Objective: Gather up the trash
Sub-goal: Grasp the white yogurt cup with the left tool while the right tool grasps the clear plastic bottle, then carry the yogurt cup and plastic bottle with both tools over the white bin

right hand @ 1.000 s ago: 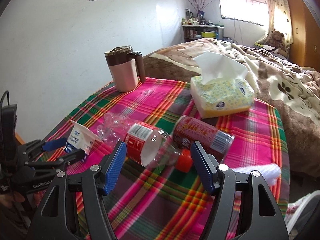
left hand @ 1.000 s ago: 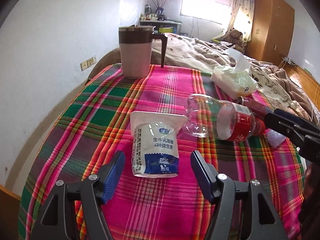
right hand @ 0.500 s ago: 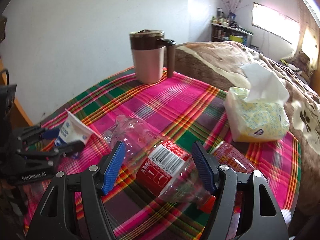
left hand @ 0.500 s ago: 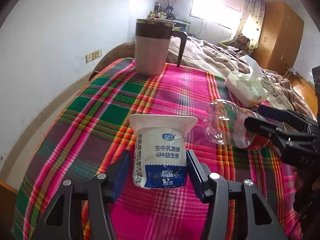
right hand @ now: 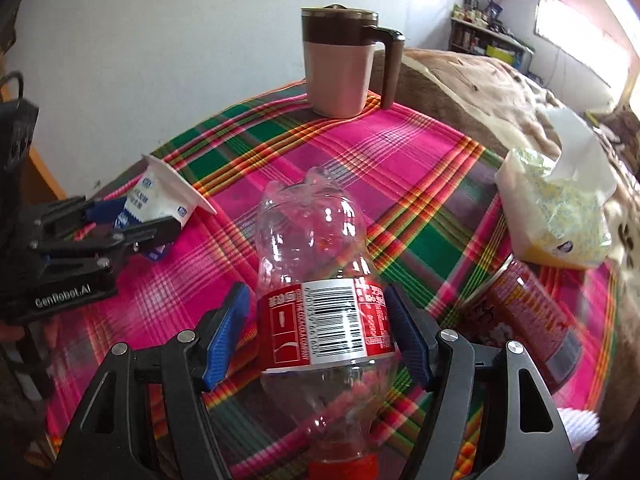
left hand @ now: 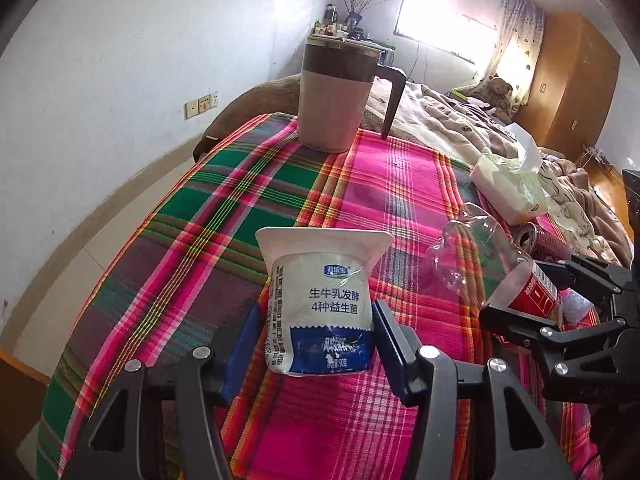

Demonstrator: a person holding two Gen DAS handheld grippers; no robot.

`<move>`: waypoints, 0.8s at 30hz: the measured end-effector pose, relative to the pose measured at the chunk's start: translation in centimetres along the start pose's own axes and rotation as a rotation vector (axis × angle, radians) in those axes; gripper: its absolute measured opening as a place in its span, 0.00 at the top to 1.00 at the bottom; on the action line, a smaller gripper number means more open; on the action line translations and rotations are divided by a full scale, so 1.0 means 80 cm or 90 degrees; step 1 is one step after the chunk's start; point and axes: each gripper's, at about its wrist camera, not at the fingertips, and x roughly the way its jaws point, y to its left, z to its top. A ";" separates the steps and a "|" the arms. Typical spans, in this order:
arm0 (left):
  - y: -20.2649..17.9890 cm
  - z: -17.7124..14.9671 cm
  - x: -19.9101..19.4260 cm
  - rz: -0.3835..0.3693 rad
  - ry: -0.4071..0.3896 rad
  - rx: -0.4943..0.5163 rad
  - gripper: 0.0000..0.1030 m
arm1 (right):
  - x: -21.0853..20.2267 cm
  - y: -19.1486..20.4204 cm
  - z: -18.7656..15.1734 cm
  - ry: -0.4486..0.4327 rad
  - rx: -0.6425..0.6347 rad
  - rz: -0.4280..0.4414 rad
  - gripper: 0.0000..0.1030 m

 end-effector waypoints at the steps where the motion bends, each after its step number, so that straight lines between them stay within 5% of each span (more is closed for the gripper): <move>1: 0.000 0.000 0.003 0.001 0.007 0.001 0.45 | 0.001 -0.001 -0.001 0.001 0.009 -0.005 0.32; 6: -0.004 -0.001 0.013 0.012 0.024 0.006 0.45 | 0.002 -0.004 -0.005 -0.002 0.046 -0.007 0.32; 24: -0.027 -0.015 -0.044 -0.008 -0.039 0.024 0.48 | -0.043 -0.017 -0.035 -0.073 0.150 -0.008 0.34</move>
